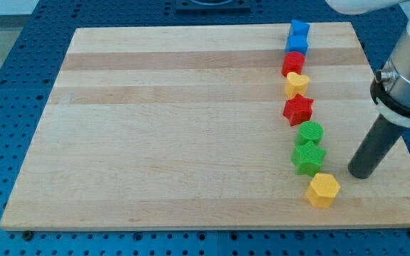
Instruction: Move your arm right to the heart
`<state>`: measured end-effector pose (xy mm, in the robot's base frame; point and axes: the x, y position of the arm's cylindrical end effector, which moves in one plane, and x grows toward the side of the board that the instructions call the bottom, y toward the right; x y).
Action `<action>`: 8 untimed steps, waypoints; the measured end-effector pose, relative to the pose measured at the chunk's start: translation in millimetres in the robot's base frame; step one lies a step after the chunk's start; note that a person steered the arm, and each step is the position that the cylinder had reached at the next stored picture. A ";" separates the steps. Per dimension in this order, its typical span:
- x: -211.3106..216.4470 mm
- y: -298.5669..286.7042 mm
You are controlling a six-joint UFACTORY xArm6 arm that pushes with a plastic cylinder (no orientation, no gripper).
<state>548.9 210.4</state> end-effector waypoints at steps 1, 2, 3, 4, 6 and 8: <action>0.0 0.0; 0.5 0.0; 0.5 0.0; -2.5 1.9; -12.1 3.4; -68.2 6.9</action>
<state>480.7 217.2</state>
